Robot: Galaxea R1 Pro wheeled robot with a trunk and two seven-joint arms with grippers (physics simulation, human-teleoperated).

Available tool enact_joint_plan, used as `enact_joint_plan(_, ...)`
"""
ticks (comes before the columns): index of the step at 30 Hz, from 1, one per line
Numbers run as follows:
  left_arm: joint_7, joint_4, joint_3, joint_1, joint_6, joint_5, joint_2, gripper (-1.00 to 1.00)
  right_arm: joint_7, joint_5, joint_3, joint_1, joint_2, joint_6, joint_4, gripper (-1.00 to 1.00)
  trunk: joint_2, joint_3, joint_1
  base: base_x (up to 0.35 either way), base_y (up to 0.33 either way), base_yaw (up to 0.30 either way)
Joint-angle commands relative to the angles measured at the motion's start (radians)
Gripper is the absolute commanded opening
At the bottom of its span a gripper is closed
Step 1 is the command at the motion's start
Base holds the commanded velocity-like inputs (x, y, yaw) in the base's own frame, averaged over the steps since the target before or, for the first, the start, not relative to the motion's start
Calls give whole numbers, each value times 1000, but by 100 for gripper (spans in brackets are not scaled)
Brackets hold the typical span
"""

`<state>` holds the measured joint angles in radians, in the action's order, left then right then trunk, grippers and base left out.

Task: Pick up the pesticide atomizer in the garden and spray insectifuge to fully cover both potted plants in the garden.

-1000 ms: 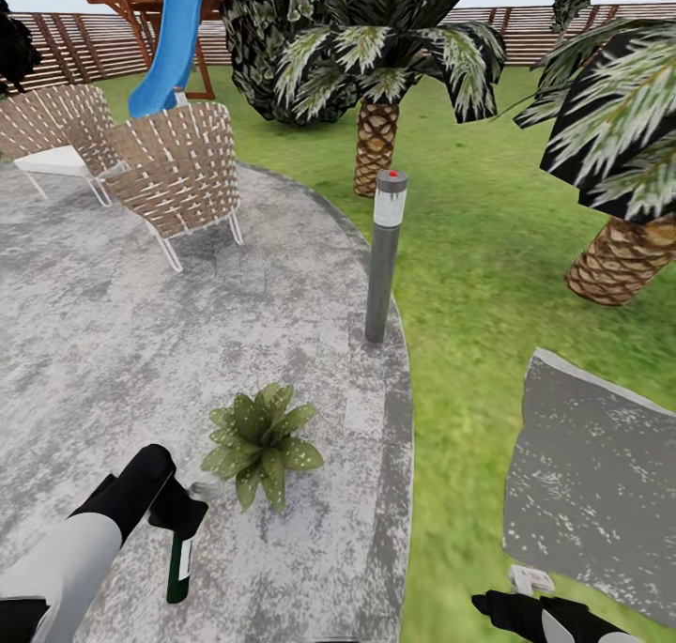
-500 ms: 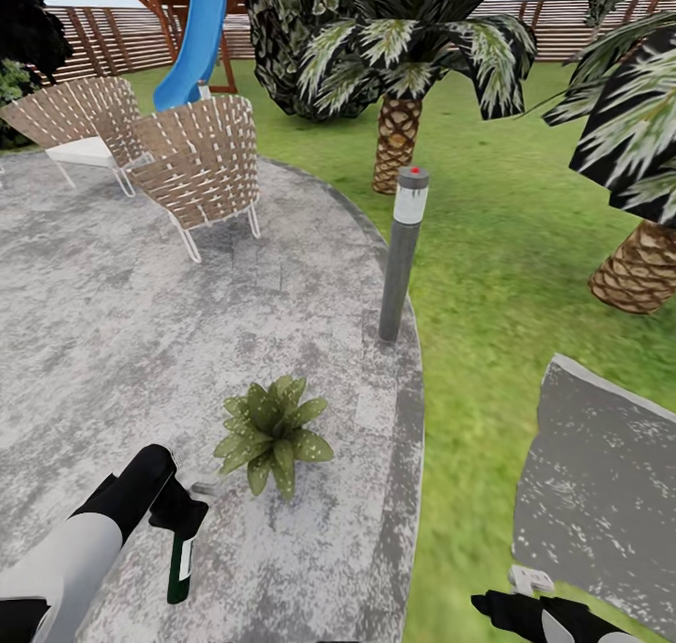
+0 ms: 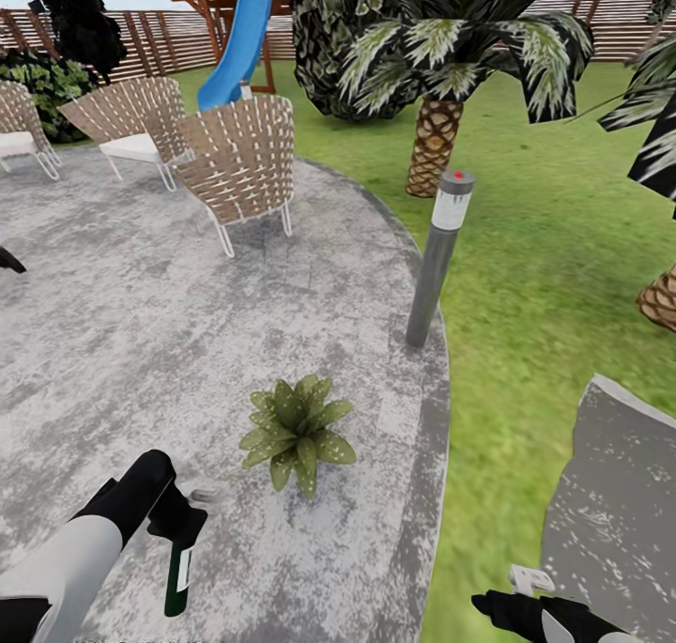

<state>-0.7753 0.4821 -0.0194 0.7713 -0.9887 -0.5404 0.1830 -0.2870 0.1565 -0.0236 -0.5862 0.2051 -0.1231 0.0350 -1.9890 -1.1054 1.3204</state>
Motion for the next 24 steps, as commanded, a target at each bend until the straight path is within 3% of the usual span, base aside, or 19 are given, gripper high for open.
enact_joint_plan(1,-9,1,-2,0,-2,-9,0,-100,-3,8,-2,0,0,-7,2,100,7,4,-4,0,0,178)
enact_joint_plan(6,-9,1,-2,0,-2,-9,0,-100,-3,8,-2,0,0,-7,2,100,42,26,-23,0,0,166)
enact_joint_plan(15,-9,1,-2,0,-2,-9,-11,-100,-3,8,-2,0,0,-7,2,100,42,39,-23,-1,0,54)
enact_joint_plan(24,-9,1,-2,0,-2,-9,-16,-100,-3,9,-2,0,0,-7,3,100,42,53,-23,-283,0,1)
